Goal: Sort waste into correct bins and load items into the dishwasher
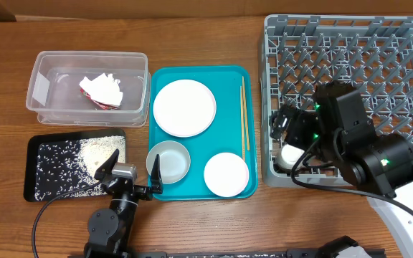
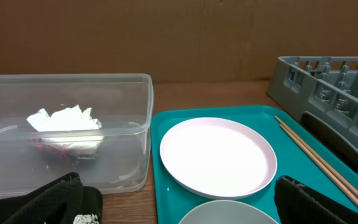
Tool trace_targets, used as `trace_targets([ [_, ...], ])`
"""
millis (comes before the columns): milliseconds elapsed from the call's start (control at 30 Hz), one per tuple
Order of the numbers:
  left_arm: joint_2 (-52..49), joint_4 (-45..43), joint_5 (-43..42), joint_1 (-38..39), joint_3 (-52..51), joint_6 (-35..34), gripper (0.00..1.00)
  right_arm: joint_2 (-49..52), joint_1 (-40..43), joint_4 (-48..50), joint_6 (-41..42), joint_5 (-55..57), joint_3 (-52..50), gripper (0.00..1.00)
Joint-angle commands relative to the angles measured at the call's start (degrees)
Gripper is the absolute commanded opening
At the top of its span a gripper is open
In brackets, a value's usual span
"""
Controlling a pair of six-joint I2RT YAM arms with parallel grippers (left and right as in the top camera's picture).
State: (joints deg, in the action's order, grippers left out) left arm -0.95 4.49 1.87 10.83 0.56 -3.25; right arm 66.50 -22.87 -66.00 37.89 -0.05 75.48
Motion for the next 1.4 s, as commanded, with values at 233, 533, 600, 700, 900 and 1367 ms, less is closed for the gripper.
trace_targets([
  [233, 0.7, -0.2, -0.6, -0.4, -0.3, -1.0, 1.00, 3.4, -6.5, 2.8, -8.2, -13.5, 0.7, 0.88],
  [533, 0.7, -0.2, -0.6, -0.4, -0.3, -1.0, 1.00, 18.6, -22.8, 2.0, -6.0, 0.0, 0.6, 0.82],
  [600, 0.7, -0.2, -0.6, -0.4, -0.3, -1.0, 1.00, 22.2, -22.8, 1.9, -6.3, 3.4, 0.6, 0.80],
  [700, 0.7, -0.3, -0.6, -0.4, -0.3, -1.0, 1.00, 27.3, -22.3, 1.9, -6.7, 6.5, 0.6, 0.76],
  [900, 0.7, -0.3, -0.6, -0.4, -0.3, -1.0, 1.00, 36.1, -20.3, 3.1, -13.9, 6.6, 0.4, 0.73],
  [1367, 0.7, -0.3, -0.6, -0.4, -0.3, -1.0, 1.00, 40.6, -18.7, 10.7, -21.9, 2.4, -4.9, 0.49],
])
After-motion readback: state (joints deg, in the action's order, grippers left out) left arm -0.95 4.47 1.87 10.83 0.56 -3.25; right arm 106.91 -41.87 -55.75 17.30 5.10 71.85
